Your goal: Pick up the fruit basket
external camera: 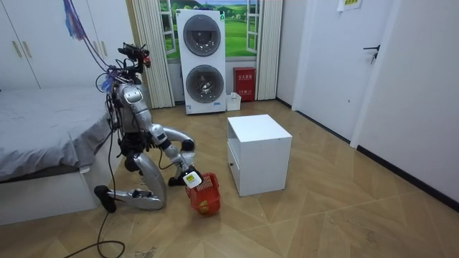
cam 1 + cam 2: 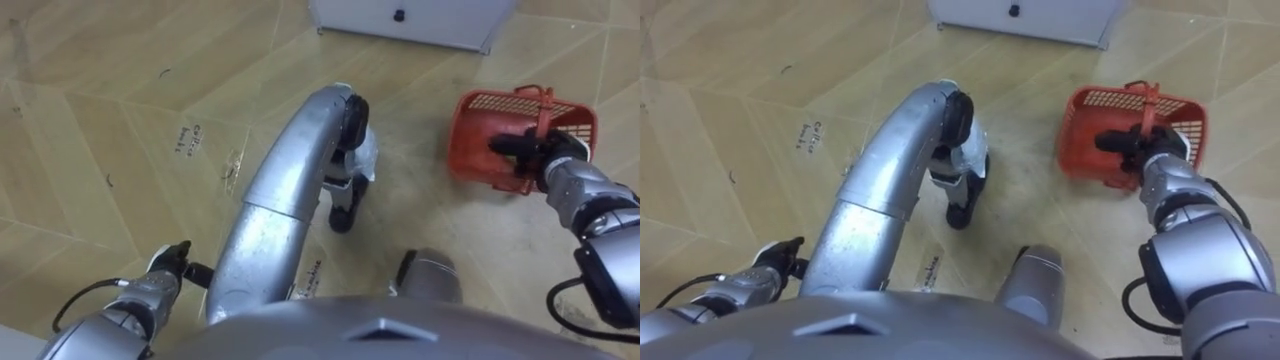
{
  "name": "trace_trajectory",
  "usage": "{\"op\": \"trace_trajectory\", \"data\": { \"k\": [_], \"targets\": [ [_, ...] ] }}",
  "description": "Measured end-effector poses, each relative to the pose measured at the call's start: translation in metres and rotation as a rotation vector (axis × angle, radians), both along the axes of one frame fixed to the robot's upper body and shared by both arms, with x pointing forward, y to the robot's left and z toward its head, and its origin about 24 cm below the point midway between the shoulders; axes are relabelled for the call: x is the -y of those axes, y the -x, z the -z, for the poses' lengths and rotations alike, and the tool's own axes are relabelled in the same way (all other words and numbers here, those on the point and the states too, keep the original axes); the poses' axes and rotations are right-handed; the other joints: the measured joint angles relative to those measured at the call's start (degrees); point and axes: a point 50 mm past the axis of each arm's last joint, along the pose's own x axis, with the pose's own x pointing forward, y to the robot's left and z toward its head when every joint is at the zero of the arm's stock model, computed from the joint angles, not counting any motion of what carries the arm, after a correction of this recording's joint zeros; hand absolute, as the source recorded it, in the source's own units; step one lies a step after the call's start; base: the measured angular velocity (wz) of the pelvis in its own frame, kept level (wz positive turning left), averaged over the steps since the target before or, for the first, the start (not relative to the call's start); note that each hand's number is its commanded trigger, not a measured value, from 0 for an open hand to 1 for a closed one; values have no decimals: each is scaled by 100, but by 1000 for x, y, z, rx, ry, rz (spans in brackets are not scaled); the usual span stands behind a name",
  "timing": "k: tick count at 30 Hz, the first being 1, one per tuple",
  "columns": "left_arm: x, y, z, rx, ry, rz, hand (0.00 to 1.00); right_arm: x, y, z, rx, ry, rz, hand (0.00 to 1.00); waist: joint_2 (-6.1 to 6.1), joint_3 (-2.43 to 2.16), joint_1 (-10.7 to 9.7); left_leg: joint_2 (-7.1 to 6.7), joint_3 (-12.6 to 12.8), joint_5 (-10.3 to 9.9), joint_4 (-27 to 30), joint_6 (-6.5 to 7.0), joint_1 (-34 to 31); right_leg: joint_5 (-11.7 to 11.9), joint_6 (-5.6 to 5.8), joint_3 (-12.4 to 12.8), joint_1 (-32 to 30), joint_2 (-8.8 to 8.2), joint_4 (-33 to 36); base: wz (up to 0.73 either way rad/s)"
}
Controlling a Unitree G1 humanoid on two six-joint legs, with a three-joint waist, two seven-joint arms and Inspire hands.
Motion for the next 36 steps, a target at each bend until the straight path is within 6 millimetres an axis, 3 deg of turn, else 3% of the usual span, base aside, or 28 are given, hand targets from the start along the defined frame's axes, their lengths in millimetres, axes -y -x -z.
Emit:
{"op": "trace_trajectory", "data": {
  "k": [6,10,11,13,14,15,16,18,19,21,22,24,25,27,28,29,30,31,32,33,34,36],
  "targets": [
    [-6,-9,-4,38,-15,-55,0,-21,-30,-19,146,-46,-84,100,-135,19,-385,-87,-72,-38,57,66,220,12,-64,-79,408,10,-128,6],
    [-18,-17,-9,77,-52,-106,0,-37,-46,-35,248,-70,-155,100,-279,-35,-576,-81,-167,-126,156,140,277,-25,-47,-110,588,183,-289,0],
    [-21,-18,-10,82,-60,-109,0,-41,-47,-37,268,-79,-169,100,-313,-86,-642,-78,-180,-152,154,186,288,-167,-36,-110,691,290,-449,0],
    [-23,-23,-13,100,-67,-114,0,-45,-54,-47,321,-87,-184,100,-252,-104,-703,-26,-265,-178,106,235,287,-281,-10,-80,696,493,-714,-13],
    [-24,-25,-14,111,-68,-126,0,-45,-57,-52,343,-74,-195,100,-160,-140,-698,48,-362,-194,-4,262,302,-286,-3,-64,611,631,-973,-32],
    [-25,-24,-14,113,-72,-137,0,-45,-59,-56,358,-64,-205,100,-98,-147,-698,52,-440,-199,-236,255,398,-286,-3,-57,570,691,-1353,-34],
    [-26,-22,-14,112,-73,-148,0,-46,-60,-57,364,-64,-209,100,-84,-151,-698,55,-457,-212,-389,229,473,-285,-3,-42,558,701,-1575,-40],
    [-26,-17,-13,114,-88,-163,0,-49,-64,-64,393,-57,-233,100,-22,-190,-692,123,-464,-156,-1166,285,927,-265,32,-2,633,690,-2767,-50],
    [-28,-9,-12,102,-94,-174,0,-51,-64,-66,407,-61,-239,100,4,-202,-748,97,-462,-83,-1612,341,1223,-30,291,34,717,664,-3357,-31],
    [-31,-4,-11,100,-121,-191,0,-53,-61,-67,425,-63,-251,100,-16,-217,-781,-21,-461,6,-2301,360,1739,380,253,27,934,570,-4196,-8],
    [-32,-1,-11,94,-129,-194,0,-54,-61,-69,434,-59,-260,100,-17,-222,-781,-55,-461,26,-2510,367,1905,458,246,24,1027,552,-4483,-15],
    [-35,11,-10,94,-144,-213,0,-58,-58,-77,487,-50,-292,100,-26,-269,-783,-104,-456,120,-3288,425,2529,979,174,26,1416,528,-5624,-23],
    [-36,15,-10,95,-150,-219,0,-60,-57,-80,503,-50,-301,100,-40,-286,-789,-113,-452,147,-3474,432,2669,1141,163,26,1506,512,-5879,-23],
    [-37,29,-9,86,-171,-219,0,-64,-50,-91,575,-57,-326,100,-81,-315,-785,-181,-428,233,-4154,453,3298,1841,214,-13,1870,448,-6692,-21],
    [-38,32,-9,85,-175,-223,0,-66,-49,-93,589,-58,-335,100,-86,-319,-771,-182,-415,251,-4308,456,3457,2042,216,-29,1921,444,-6811,-26],
    [-40,38,-10,83,-188,-237,0,-69,-45,-95,604,-54,-358,100,-96,-329,-757,-179,-411,275,-4611,447,3781,2530,177,-46,1956,442,-6932,-32],
    [-41,42,-10,78,-201,-244,0,-71,-42,-93,600,-46,-366,100,-101,-332,-767,-162,-418,305,-4915,438,4138,2968,252,-76,1922,445,-6927,-31],
    [-42,43,-10,74,-205,-246,0,-72,-40,-91,591,-37,-373,100,-99,-332,-774,-154,-431,328,-5097,434,4339,3018,275,-159,1870,440,-6861,-30],
    [-43,46,-10,70,-216,-254,0,-74,-35,-87,577,-28,-393,100,-89,-338,-756,-134,-458,401,-5472,407,4725,2812,289,-252,1617,439,-6614,-28],
    [-43,47,-10,69,-220,-261,0,-77,-32,-87,573,-35,-418,100,-34,-376,-744,-66,-457,522,-5862,393,5070,2456,277,-465,1269,466,-6478,-32],
    [-43,48,-10,69,-221,-261,0,-78,-32,-89,577,-36,-433,100,-14,-386,-764,-29,-456,579,-6055,374,5230,2295,280,-549,1109,477,-6524,-30],
    [-44,46,-11,77,-225,-260,0,-80,-32,-90,582,-44,-460,100,60,-396,-754,126,-449,793,-6693,289,5864,1871,280,-875,864,547,-7451,-33]
  ]
}}
